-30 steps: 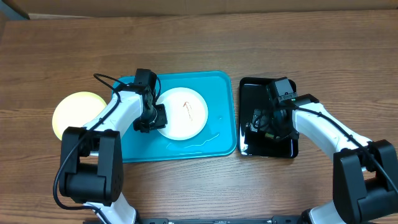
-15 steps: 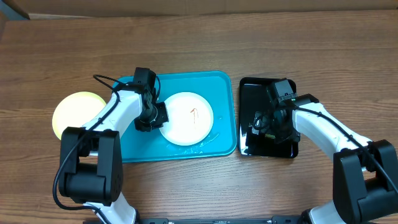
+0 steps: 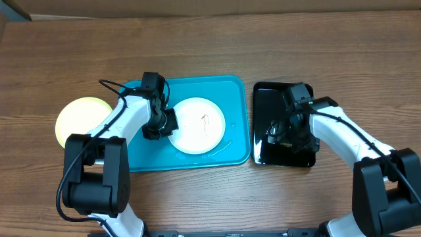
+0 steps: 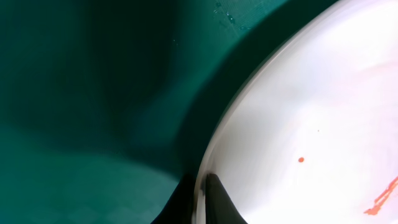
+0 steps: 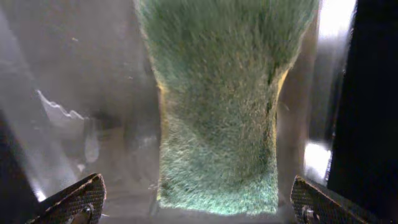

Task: Clean dirty plates on tray and stack at the side
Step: 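Rub the sponge on the black tray with the right gripper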

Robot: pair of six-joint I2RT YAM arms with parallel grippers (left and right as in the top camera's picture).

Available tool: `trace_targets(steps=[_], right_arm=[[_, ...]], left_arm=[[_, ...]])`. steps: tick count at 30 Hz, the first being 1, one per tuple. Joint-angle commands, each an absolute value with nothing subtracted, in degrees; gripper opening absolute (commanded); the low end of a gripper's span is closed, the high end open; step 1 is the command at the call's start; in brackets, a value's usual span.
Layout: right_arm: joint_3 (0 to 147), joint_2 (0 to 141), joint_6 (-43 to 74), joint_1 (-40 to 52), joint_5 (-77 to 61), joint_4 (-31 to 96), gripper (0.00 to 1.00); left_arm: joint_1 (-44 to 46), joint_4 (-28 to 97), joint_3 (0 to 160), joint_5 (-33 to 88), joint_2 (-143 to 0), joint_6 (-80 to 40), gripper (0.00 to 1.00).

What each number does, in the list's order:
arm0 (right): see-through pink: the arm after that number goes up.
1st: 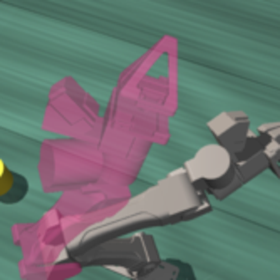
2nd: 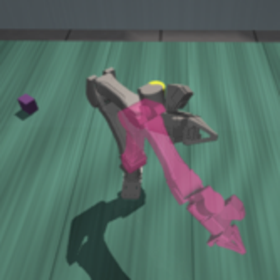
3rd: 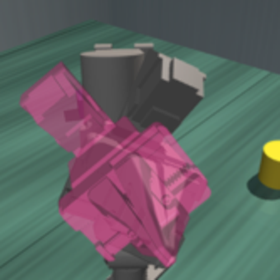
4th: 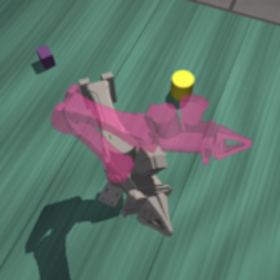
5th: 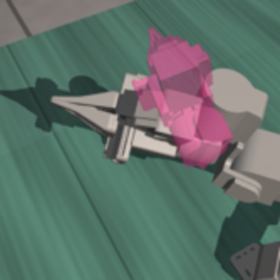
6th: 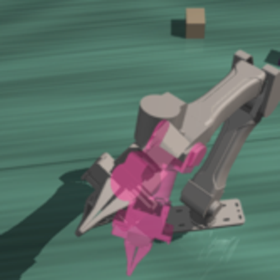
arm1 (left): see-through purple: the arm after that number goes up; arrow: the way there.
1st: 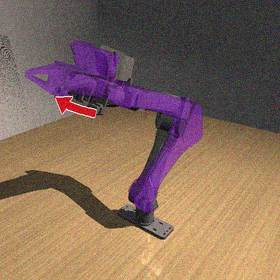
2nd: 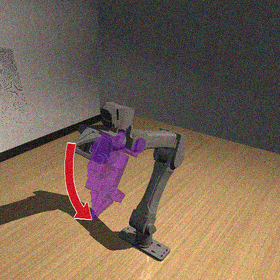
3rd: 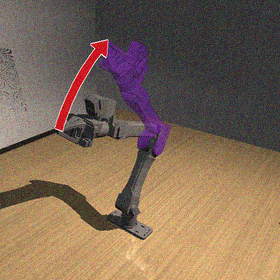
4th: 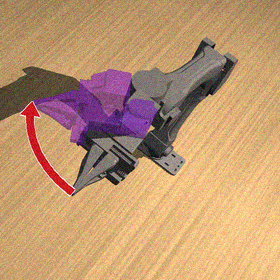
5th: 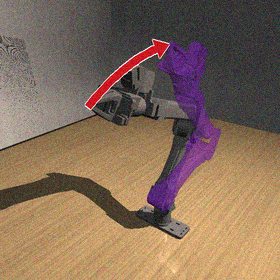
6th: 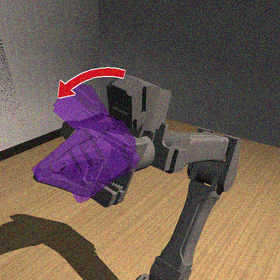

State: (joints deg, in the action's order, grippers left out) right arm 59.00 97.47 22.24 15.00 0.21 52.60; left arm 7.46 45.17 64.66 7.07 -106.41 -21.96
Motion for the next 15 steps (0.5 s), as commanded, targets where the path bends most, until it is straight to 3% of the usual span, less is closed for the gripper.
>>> trace_targets(steps=[1, 8, 15], right_arm=[[61.65, 97.41, 22.06, 14.70, 0.34, 53.54, 0.97], [57.71, 97.43, 22.55, 14.79, 0.30, 51.64, 0.97], [51.59, 97.43, 25.52, 15.16, 0.34, 46.04, 0.87]], left_arm=[[7.53, 45.12, 63.79, 5.52, -107.90, -21.87, 0.04], [7.55, 44.93, 63.35, 5.54, -107.90, -21.89, 0.04], [7.55, 43.55, 62.13, 5.56, -107.90, -21.91, 0.04]])
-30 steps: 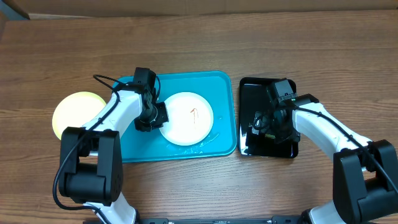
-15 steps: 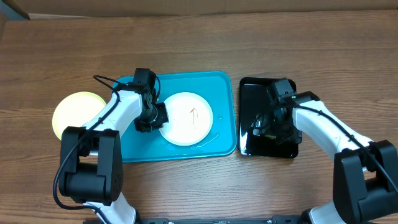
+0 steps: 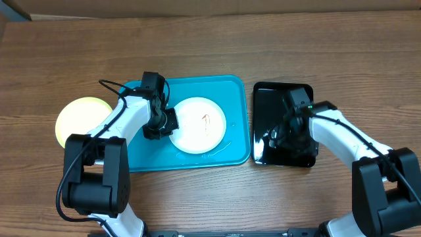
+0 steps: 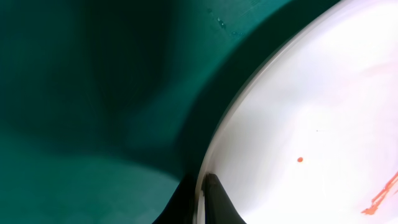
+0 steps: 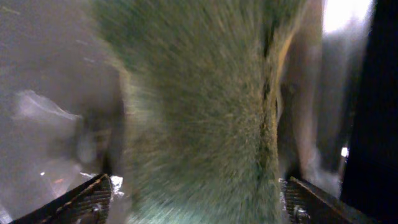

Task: Clean dirty plates on tray and stack at the side
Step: 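Rub the sponge on the black tray with the right gripper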

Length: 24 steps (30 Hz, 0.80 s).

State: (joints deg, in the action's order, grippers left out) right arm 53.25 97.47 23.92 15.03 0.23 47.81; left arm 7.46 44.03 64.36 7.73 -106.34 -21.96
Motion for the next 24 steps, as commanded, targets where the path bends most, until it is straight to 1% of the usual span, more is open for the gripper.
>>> trace_targets(steps=[1, 4, 5, 6, 7, 9, 10, 13, 14, 15, 16, 20, 24], right_arm=[[50.85, 97.43, 25.52, 15.16, 0.34, 44.49, 0.82], [49.39, 97.43, 25.52, 15.14, 0.40, 40.66, 0.67], [48.99, 97.43, 25.52, 15.16, 0.56, 39.62, 0.64], [48.64, 97.43, 25.50, 15.14, 0.58, 38.72, 0.56], [48.42, 97.43, 25.50, 15.14, 0.56, 38.17, 0.38], [48.27, 97.43, 25.43, 15.14, 0.56, 37.74, 0.14], [48.27, 97.43, 25.23, 15.14, 0.56, 37.76, 0.04], [48.64, 97.41, 24.69, 15.14, 0.49, 37.82, 0.04], [49.12, 97.41, 23.33, 15.14, 0.30, 38.04, 0.07], [49.69, 97.41, 22.13, 15.14, 0.30, 38.65, 0.24], [50.78, 97.41, 20.67, 15.14, 0.34, 39.70, 0.52], [52.88, 97.41, 19.00, 15.14, 1.02, 40.36, 0.64], [53.28, 97.41, 19.05, 15.14, 2.94, 39.29, 0.63]], left_arm=[[7.55, 43.40, 62.13, 5.58, -107.90, -21.91, 0.04], [7.55, 43.27, 62.13, 5.58, -107.90, -21.93, 0.04], [7.55, 43.29, 62.13, 5.58, -107.90, -21.93, 0.04], [7.55, 43.27, 62.08, 5.58, -107.90, -21.91, 0.04], [7.55, 43.29, 62.02, 5.56, -107.90, -21.89, 0.04], [7.55, 43.27, 61.95, 5.54, -107.90, -21.89, 0.04], [7.55, 43.24, 61.95, 5.52, -107.90, -21.89, 0.04], [7.55, 43.03, 61.95, 5.54, -107.90, -21.91, 0.04], [7.55, 42.94, 61.95, 5.54, -107.90, -21.93, 0.04], [7.55, 42.85, 61.95, 5.54, -107.90, -21.93, 0.04], [7.55, 42.78, 61.95, 5.56, -107.90, -21.93, 0.04], [7.55, 42.81, 61.93, 5.54, -107.90, -21.91, 0.04], [7.55, 42.68, 61.65, 5.54, -107.90, -21.93, 0.04]])
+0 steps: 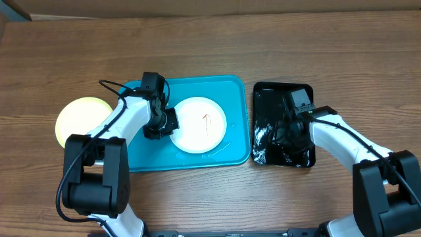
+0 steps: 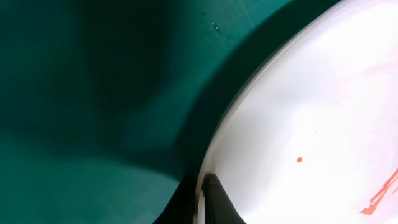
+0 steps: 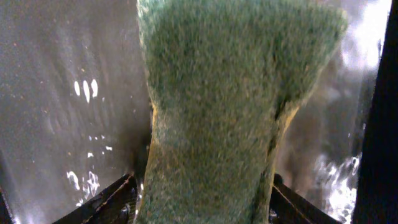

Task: Clean dirty plates on tray and stack at the side
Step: 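Rub the sponge on the black tray with the right gripper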

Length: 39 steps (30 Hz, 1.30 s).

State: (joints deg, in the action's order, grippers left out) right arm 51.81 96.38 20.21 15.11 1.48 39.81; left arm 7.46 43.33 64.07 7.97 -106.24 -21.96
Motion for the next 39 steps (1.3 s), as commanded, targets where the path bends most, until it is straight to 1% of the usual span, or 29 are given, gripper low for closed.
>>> trace_targets(steps=[1, 3, 5, 6, 9, 14, 17, 18, 19, 20, 21, 22, 23, 24, 27, 28, 29, 30, 32, 35, 36, 37, 38, 39], right_arm=[[53.21, 97.41, 19.42, 15.14, 2.92, 39.70, 0.62], [53.21, 97.41, 21.17, 15.16, 2.87, 41.76, 0.60], [52.69, 97.41, 22.76, 15.16, 2.85, 42.81, 0.54], [52.21, 97.41, 22.74, 15.16, 2.74, 42.46, 0.48], [50.48, 97.43, 22.68, 15.14, 2.76, 38.61, 0.04], [50.22, 97.41, 22.48, 15.16, 2.50, 34.04, 0.04], [50.22, 97.41, 22.24, 15.16, 2.24, 33.67, 0.04], [50.22, 97.41, 22.26, 15.16, 2.24, 33.74, 0.24], [50.22, 97.41, 22.26, 15.14, 2.24, 33.87, 0.36], [50.22, 97.41, 22.26, 15.16, 2.26, 33.89, 0.37], [50.22, 97.41, 22.28, 15.16, 2.24, 33.89, 0.37], [50.22, 97.41, 22.28, 15.16, 2.24, 33.89, 0.33], [50.22, 97.41, 22.26, 15.14, 2.26, 33.87, 0.14], [50.22, 97.41, 22.26, 15.16, 2.26, 33.80, 0.04], [50.22, 97.41, 22.26, 15.16, 2.26, 33.47, 0.05], [50.22, 97.41, 22.28, 15.14, 2.26, 33.43, 0.26], [50.22, 97.43, 22.28, 15.14, 2.28, 33.34, 0.40], [50.22, 97.41, 22.26, 15.16, 2.26, 33.23, 0.40], [50.22, 97.41, 22.24, 15.14, 2.31, 33.17, 0.04], [50.26, 97.41, 21.02, 15.14, 2.28, 32.91, 0.04], [50.35, 97.41, 20.49, 15.14, 2.31, 32.77, 0.23], [50.54, 97.41, 20.51, 15.14, 2.48, 32.67, 0.60], [50.87, 97.41, 20.51, 15.14, 2.48, 32.77, 0.79], [51.44, 97.41, 20.51, 15.05, 2.50, 33.17, 0.90]], left_arm=[[7.55, 42.59, 61.54, 5.54, -107.90, -21.91, 0.04], [7.55, 42.59, 61.54, 5.54, -107.90, -21.91, 0.04], [7.55, 42.57, 61.54, 5.54, -107.90, -21.93, 0.04], [7.55, 42.54, 61.54, 5.54, -107.90, -21.93, 0.04], [7.55, 42.24, 61.54, 5.56, -107.90, -21.93, 0.04], [7.55, 42.17, 61.52, 5.58, -107.90, -21.93, 0.04], [7.55, 42.17, 61.43, 5.58, -107.90, -21.93, 0.04], [7.55, 42.17, 61.36, 5.58, -107.90, -21.93, 0.04], [7.55, 42.15, 61.32, 5.58, -107.90, -21.93, 0.04], [7.55, 42.13, 61.32, 5.58, -107.90, -21.93, 0.04], [7.55, 42.11, 61.32, 5.58, -107.90, -21.93, 0.04], [7.55, 42.06, 61.32, 5.58, -107.90, -21.93, 0.04], [7.55, 42.02, 61.32, 5.58, -107.90, -21.93, 0.04], [7.55, 41.98, 61.32, 5.58, -107.90, -21.93, 0.04], [7.55, 41.98, 61.32, 5.58, -107.90, -21.93, 0.04], [7.55, 41.98, 61.30, 5.58, -107.90, -21.93, 0.04], [7.55, 41.98, 61.25, 5.58, -107.90, -21.93, 0.04], [7.55, 41.98, 61.25, 5.58, -107.90, -21.93, 0.04], [7.55, 41.98, 61.25, 5.58, -107.90, -21.93, 0.04], [7.55, 41.95, 61.25, 5.58, -107.90, -21.93, 0.04], [7.55, 41.95, 61.25, 5.58, -107.90, -21.93, 0.04], [7.55, 41.95, 61.25, 5.58, -107.90, -21.93, 0.04], [7.55, 41.95, 61.25, 5.58, -107.90, -21.93, 0.04], [7.55, 41.95, 61.25, 5.58, -107.90, -21.93, 0.04]])
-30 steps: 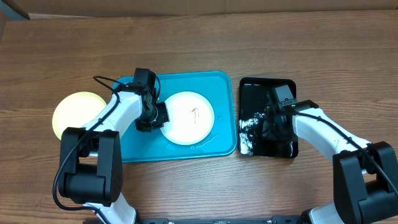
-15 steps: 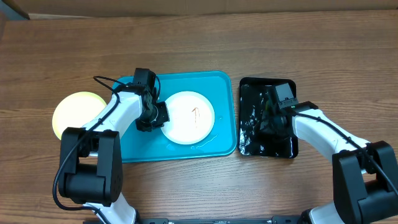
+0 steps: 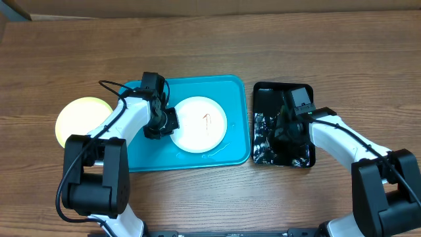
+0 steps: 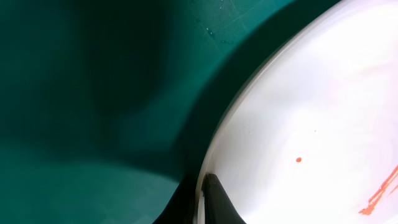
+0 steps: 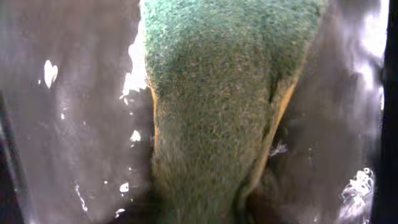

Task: Clean dirty plates on tray and stack at the side
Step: 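Rub the sponge on the black tray with the right gripper, then lift the sponge off the black tray with the right gripper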

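A white plate (image 3: 199, 124) with thin red marks lies on the teal tray (image 3: 234, 92). My left gripper (image 3: 162, 124) is shut on the plate's left rim (image 4: 217, 149), its dark fingertips (image 4: 214, 193) pinching the edge. A pale yellow plate (image 3: 77, 117) rests on the table left of the tray. My right gripper (image 3: 284, 131) is down in the black basin (image 3: 264, 92), shut on a green sponge (image 5: 211, 106) with a yellow edge, squeezed narrow; its fingers are hidden behind the sponge.
The black basin holds water with white glints (image 5: 53, 71) and stands right of the tray. Wooden table (image 3: 210, 46) stretches behind both, and a cardboard edge runs along the far side.
The sponge is squeezed tighter and fills more of the right wrist view, hiding the fingers. Water in the basin is more disturbed. The left gripper and white plate are unchanged.
My right gripper stood open around the sponge in the basin, fingers wide apart. The fingers then came closer to the sponge, then pressed it on both sides, and now it is squeezed. All along my left gripper stayed shut on the white plate's rim.
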Robot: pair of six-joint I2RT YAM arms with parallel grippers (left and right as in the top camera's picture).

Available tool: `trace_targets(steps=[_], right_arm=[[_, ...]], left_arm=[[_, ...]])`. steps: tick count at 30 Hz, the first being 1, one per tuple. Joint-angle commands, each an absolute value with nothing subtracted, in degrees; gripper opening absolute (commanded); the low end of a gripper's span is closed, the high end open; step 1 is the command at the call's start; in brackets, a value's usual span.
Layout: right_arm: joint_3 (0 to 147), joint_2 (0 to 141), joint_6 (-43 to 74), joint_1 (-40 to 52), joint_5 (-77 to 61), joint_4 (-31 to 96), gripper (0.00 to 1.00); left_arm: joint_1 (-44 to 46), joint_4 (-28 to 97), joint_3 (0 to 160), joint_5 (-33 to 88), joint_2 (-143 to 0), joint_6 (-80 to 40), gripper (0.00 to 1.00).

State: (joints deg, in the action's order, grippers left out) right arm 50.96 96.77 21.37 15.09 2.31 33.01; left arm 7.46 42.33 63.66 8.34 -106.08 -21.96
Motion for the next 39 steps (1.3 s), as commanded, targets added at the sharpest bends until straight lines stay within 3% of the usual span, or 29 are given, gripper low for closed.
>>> trace_targets(steps=[1, 8, 18, 19, 20, 22, 23, 24, 25, 27, 28, 39], right_arm=[[51.99, 97.41, 20.51, 15.03, 2.48, 33.63, 0.96], [55.16, 97.41, 20.08, 15.03, 3.40, 33.74, 0.96], [55.09, 99.18, 19.66, 15.09, 3.27, 30.48, 0.78], [55.09, 99.33, 19.64, 15.22, 3.09, 31.20, 0.70], [55.09, 99.35, 19.62, 15.40, 3.03, 31.83, 0.52], [55.09, 99.35, 19.35, 15.81, 2.35, 33.43, 0.07], [55.09, 99.35, 19.31, 16.12, 2.02, 34.35, 0.04], [55.09, 99.35, 19.25, 16.43, 1.80, 35.27, 0.04], [55.09, 99.35, 19.22, 16.64, 1.83, 36.12, 0.16], [55.13, 99.35, 18.63, 16.93, 1.85, 36.62, 0.58], [55.20, 99.35, 18.52, 16.93, 1.89, 36.53, 0.67], [56.84, 99.35, 17.74, 16.86, 9.43, 30.72, 0.79]], left_arm=[[7.55, 41.95, 61.25, 5.58, -107.90, -21.93, 0.04], [7.55, 41.91, 61.25, 5.56, -107.90, -21.91, 0.05], [7.55, 41.71, 61.25, 5.54, -107.90, -21.91, 0.06], [7.55, 41.69, 61.25, 5.54, -107.90, -21.93, 0.06], [7.55, 41.65, 61.25, 5.54, -107.90, -21.93, 0.06], [7.55, 41.56, 61.25, 5.54, -107.90, -21.93, 0.06], [7.55, 41.54, 61.25, 5.54, -107.90, -21.91, 0.06], [7.55, 41.52, 61.25, 5.54, -107.90, -21.91, 0.06], [7.55, 41.52, 61.25, 5.54, -107.90, -21.91, 0.06], [7.55, 41.54, 61.25, 5.56, -107.90, -21.91, 0.06], [7.55, 41.54, 61.25, 5.56, -107.90, -21.91, 0.06], [7.55, 41.54, 61.23, 5.54, -107.90, -21.91, 0.06]])
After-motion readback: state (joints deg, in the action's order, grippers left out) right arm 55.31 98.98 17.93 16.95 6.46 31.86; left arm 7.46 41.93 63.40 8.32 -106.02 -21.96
